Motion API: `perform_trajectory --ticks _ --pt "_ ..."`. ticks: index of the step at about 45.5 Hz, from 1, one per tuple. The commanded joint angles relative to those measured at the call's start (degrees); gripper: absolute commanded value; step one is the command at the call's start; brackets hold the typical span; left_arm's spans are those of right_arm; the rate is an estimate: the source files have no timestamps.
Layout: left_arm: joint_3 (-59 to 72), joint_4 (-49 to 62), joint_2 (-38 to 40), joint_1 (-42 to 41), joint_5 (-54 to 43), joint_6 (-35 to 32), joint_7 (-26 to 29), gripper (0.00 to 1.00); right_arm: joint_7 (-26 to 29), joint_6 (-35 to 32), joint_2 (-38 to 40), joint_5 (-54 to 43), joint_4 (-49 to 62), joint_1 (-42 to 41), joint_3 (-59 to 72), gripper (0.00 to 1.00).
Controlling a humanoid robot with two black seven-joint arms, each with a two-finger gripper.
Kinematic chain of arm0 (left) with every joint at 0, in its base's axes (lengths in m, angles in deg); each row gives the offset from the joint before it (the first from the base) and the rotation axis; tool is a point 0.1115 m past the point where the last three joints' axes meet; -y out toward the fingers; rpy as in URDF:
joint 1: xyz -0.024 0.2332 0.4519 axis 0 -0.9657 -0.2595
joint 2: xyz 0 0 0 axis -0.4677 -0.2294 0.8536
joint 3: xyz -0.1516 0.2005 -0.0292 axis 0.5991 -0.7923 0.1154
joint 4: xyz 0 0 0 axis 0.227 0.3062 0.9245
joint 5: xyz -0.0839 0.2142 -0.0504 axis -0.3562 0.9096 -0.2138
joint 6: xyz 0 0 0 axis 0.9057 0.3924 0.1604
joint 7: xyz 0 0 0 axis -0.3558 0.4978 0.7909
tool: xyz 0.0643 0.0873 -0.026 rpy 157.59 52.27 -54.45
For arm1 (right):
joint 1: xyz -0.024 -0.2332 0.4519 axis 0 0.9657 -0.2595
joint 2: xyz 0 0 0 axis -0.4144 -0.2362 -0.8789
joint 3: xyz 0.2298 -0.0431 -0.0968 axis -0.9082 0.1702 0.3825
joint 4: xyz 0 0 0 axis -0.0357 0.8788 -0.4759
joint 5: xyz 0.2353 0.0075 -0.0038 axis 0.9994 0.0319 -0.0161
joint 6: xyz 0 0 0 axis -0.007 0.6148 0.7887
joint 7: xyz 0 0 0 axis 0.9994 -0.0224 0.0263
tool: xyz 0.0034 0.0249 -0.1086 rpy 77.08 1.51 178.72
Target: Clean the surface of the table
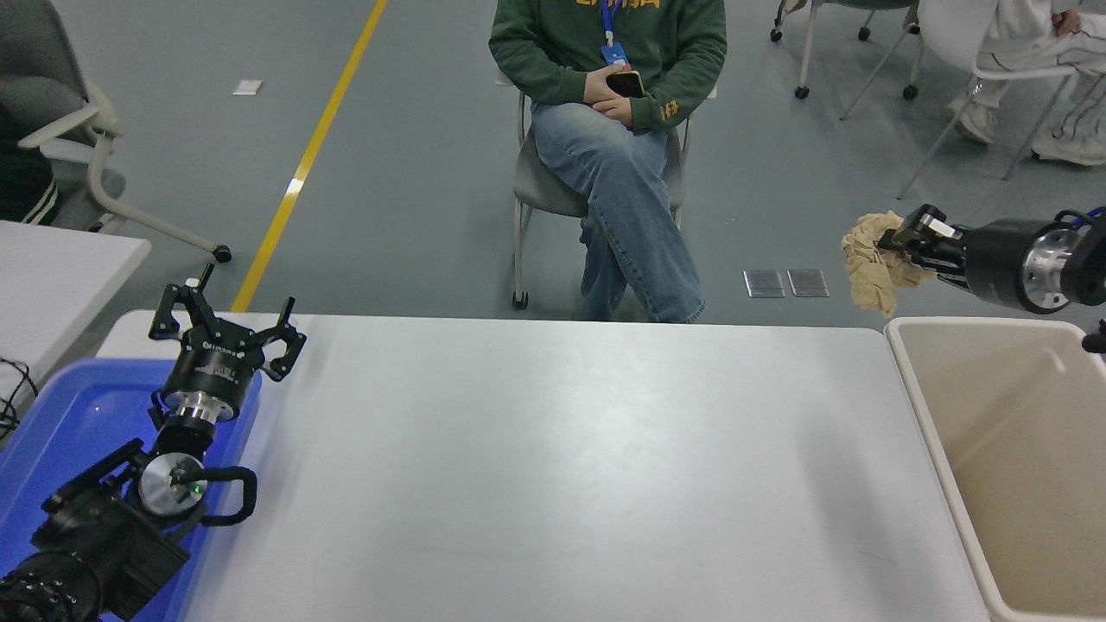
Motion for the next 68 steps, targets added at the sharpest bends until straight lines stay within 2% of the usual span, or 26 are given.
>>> perform_trajectory --ticks 1,14,26,37,48,59,68 --pt "0.0 0.0 0.0 0.0 0.0 0.0 0.0 1.00 0.0 0.8 -2.0 0.1 13.5 7.7 -0.4 0.00" --pt "0.0 0.0 0.1 0.0 0.0 0.0 0.0 1.00 0.0 4.4 -9.2 1.0 31.2 18.7 -1.4 0.00" --pt "0.0 0.0 0.0 0.0 0.0 0.0 0.0 1.00 0.0 6.0 -18.0 0.9 47.8 30.3 -10.6 0.00" --pt "0.0 0.0 0.0 0.0 0.0 0.0 0.0 1.00 0.0 7.8 -26.6 0.9 63.3 36.8 -16.6 0.00" --pt "0.0 0.0 0.0 0.0 0.0 0.0 0.0 1.00 0.1 16.9 -30.8 1.0 64.3 39.2 -18.4 0.00" --pt "0.0 0.0 0.0 0.1 0.0 0.0 0.1 1.00 -0.1 20.2 -33.8 3.3 64.2 40.0 -21.3 0.00" --pt "0.0 0.0 0.0 0.1 0.0 0.0 0.0 1.00 -0.1 20.4 -34.0 3.5 64.2 40.1 -21.3 0.00"
